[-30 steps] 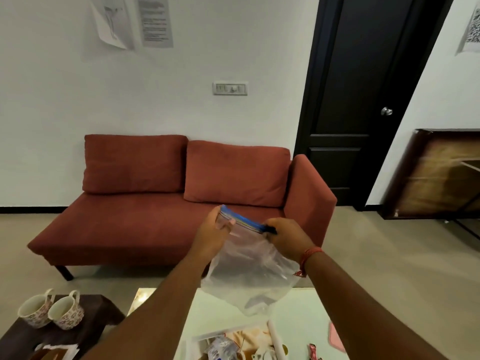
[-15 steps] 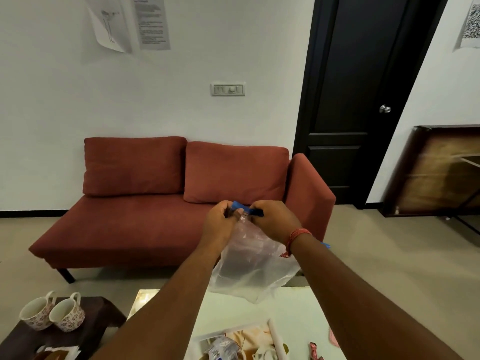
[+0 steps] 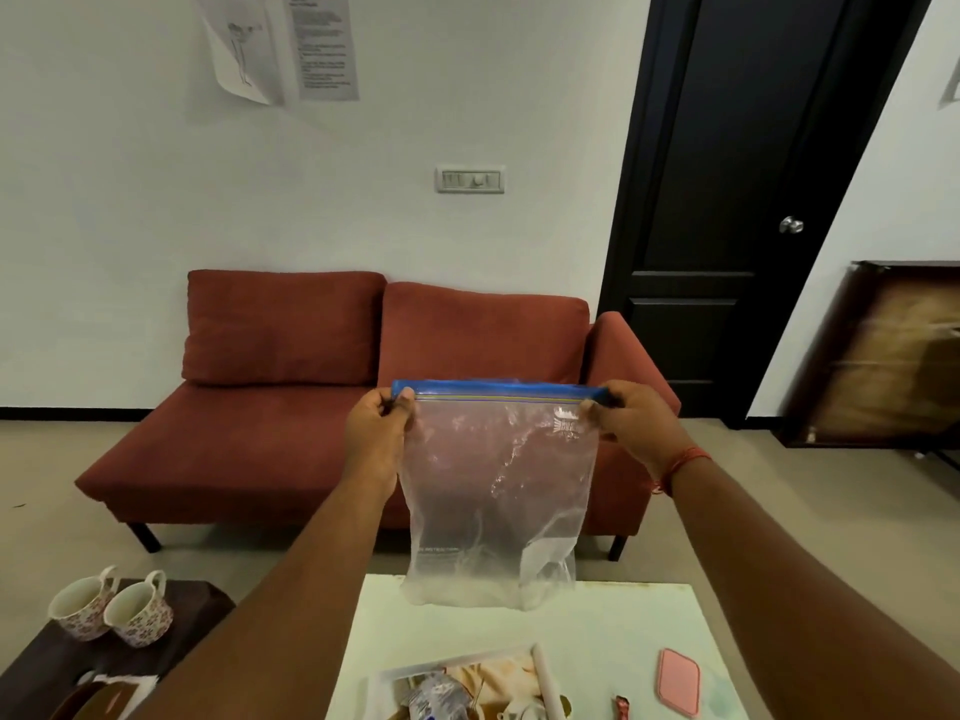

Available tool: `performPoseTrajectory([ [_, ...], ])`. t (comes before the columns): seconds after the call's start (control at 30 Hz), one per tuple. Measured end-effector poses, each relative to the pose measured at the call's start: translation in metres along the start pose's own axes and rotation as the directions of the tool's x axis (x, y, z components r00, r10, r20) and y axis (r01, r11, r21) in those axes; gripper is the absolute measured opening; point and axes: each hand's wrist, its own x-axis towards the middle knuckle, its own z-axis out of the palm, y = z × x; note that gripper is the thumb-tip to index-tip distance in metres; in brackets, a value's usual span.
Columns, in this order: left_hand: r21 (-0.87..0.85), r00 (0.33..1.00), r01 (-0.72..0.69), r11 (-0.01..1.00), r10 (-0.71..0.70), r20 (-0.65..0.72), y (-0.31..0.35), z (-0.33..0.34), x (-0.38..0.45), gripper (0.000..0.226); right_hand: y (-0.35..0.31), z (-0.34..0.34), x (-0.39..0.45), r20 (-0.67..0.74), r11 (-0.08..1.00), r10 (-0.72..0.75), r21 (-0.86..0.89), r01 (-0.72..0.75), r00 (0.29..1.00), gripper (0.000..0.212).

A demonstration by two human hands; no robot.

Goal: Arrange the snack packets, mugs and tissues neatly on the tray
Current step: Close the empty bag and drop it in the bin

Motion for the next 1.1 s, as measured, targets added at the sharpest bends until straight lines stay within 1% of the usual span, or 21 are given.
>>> performPoseTrajectory([
  [0.03, -0.074, 1.0, 0.015, 0.997, -0.013, 0.026, 0.003, 0.002, -0.001, 0.02, -0.001, 0.002, -0.001, -0.021, 0.987, 0.024, 0.158, -0.021, 0.999, 0.006],
  [0.07, -0.154, 0.997, 0.043, 0.987, -0.033, 0.069, 0.004, 0.003, -0.001, 0.02, -0.001, 0.002, 0.0, -0.042, 0.961, 0.04, 0.274, -0.027, 0.998, 0.008],
  [0.1, -0.215, 0.991, 0.083, 0.973, -0.058, 0.122, 0.004, 0.003, -0.001, 0.022, -0.003, 0.002, 0.002, -0.063, 0.935, 0.047, 0.353, -0.022, 0.997, 0.01],
  [0.13, -0.239, 0.981, 0.127, 0.963, -0.085, 0.176, 0.001, 0.003, -0.002, 0.023, -0.004, 0.002, 0.004, -0.086, 0.913, 0.052, 0.407, -0.012, 0.995, 0.011],
  [0.2, -0.182, 0.954, 0.189, 0.965, -0.136, 0.266, -0.01, 0.002, -0.008, 0.018, -0.005, 0.001, 0.009, -0.143, 0.892, 0.069, 0.451, 0.002, 0.987, 0.011],
  [0.27, -0.1, 0.937, 0.203, 0.974, -0.164, 0.307, -0.022, 0.003, -0.015, 0.012, -0.004, 0.003, 0.015, -0.207, 0.881, 0.101, 0.474, 0.009, 0.973, 0.012],
  [0.33, -0.085, 0.947, 0.202, 0.976, -0.172, 0.273, -0.029, 0.006, -0.017, 0.012, -0.001, 0.006, 0.018, -0.246, 0.864, 0.122, 0.504, 0.019, 0.962, 0.013],
  [0.4, -0.066, 0.969, 0.19, 0.98, -0.177, 0.175, -0.031, 0.009, -0.015, 0.013, 0.005, 0.011, 0.018, -0.231, 0.845, 0.131, 0.535, 0.013, 0.964, 0.013],
  [0.43, -0.056, 0.976, 0.188, 0.981, -0.18, 0.12, -0.031, 0.011, -0.014, 0.015, 0.01, 0.014, 0.015, -0.194, 0.834, 0.147, 0.551, -0.016, 0.97, 0.016],
  [0.5, -0.085, 0.984, 0.177, 0.981, -0.176, 0.022, -0.028, 0.016, -0.013, 0.016, 0.02, 0.025, 0.009, -0.069, 0.807, 0.189, 0.579, -0.115, 0.98, 0.025],
  [0.57, -0.097, 0.989, 0.137, 0.986, -0.141, -0.033, -0.023, 0.021, -0.012, 0.015, 0.027, 0.038, 0.001, 0.049, 0.79, 0.198, 0.584, -0.189, 0.979, 0.029],
  [0.6, -0.065, 0.994, 0.101, 0.993, -0.104, -0.043, -0.021, 0.021, -0.011, 0.014, 0.029, 0.043, -0.002, 0.066, 0.789, 0.196, 0.582, -0.198, 0.978, 0.028],
  [0.63, -0.024, 0.997, 0.062, 0.998, -0.063, -0.043, -0.021, 0.021, -0.009, 0.012, 0.03, 0.046, -0.003, 0.046, 0.797, 0.196, 0.574, -0.187, 0.979, 0.028],
  [0.73, 0.068, 0.997, -0.045, 0.997, 0.05, -0.06, -0.021, 0.014, -0.004, 0.002, 0.03, 0.049, -0.002, -0.116, 0.852, 0.206, 0.509, -0.12, 0.972, 0.032],
  [0.77, 0.085, 0.993, -0.074, 0.994, 0.081, -0.081, -0.022, 0.012, -0.003, 0.004, 0.03, 0.049, -0.001, -0.167, 0.872, 0.205, 0.479, -0.103, 0.964, 0.034],
  [0.83, 0.111, 0.99, -0.097, 0.989, 0.108, -0.095, -0.022, 0.011, -0.001, 0.015, 0.027, 0.049, 0.001, -0.235, 0.907, 0.189, 0.415, -0.077, 0.953, 0.04],
  [0.9, 0.095, 0.995, -0.093, 0.991, 0.096, -0.029, -0.019, 0.011, 0.001, 0.021, 0.023, 0.049, 0.002, -0.268, 0.93, 0.151, 0.366, -0.044, 0.952, 0.04],
  [0.97, 0.017, 0.996, -0.061, 0.998, 0.06, 0.068, -0.014, 0.01, 0.004, 0.017, 0.018, 0.044, 0.004, -0.25, 0.935, 0.113, 0.355, -0.018, 0.962, 0.033],
  [1.03, -0.042, 0.984, -0.025, 0.999, 0.032, 0.176, -0.007, 0.005, 0.007, 0.014, 0.016, 0.038, 0.007, -0.17, 0.93, 0.071, 0.368, -0.004, 0.983, 0.028],
  [1.1, 0.016, 0.96, -0.042, 0.999, 0.036, 0.279, -0.004, 0.001, 0.011, 0.028, 0.016, 0.034, 0.008, -0.081, 0.939, 0.047, 0.344, -0.017, 0.996, 0.033],
])
